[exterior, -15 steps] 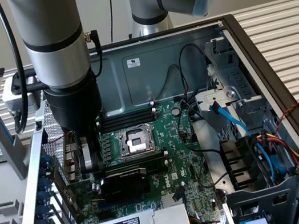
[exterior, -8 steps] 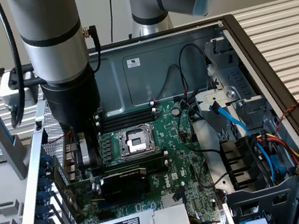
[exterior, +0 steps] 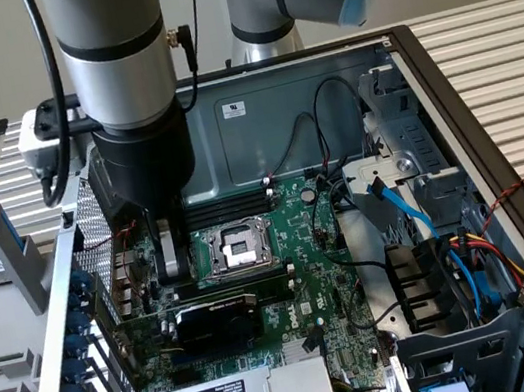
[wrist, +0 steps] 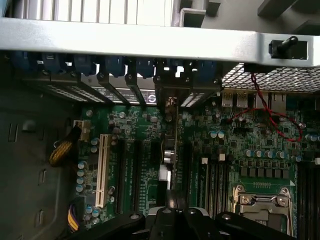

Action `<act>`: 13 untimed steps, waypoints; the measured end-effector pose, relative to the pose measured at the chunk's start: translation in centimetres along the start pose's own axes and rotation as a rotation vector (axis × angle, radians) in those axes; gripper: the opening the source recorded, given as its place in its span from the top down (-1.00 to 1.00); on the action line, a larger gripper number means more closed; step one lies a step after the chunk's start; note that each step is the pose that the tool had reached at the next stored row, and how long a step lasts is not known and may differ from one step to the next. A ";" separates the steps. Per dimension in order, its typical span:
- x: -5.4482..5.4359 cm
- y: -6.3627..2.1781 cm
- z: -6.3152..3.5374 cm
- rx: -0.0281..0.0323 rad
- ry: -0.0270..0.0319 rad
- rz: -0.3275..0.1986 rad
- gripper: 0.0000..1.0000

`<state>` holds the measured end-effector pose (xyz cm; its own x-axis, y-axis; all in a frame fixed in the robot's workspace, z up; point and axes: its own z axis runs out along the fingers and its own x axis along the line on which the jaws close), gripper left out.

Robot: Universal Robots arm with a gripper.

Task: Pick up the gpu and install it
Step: 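Press down on the gpu until it lock into place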

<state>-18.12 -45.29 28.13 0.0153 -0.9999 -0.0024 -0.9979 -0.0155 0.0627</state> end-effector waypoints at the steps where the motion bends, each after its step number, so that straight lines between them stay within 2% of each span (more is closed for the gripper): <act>1: 0.0 -0.14 0.00 -0.0035 -0.0001 0.000 0.79; 5: 0.1 -1.07 -0.07 -0.0067 0.0001 0.000 0.79; 13: 0.3 -1.51 0.12 -0.0047 -0.0001 0.000 0.79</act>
<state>-16.62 -45.59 27.92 0.0153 -0.9999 -0.0025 -0.9976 -0.0154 0.0675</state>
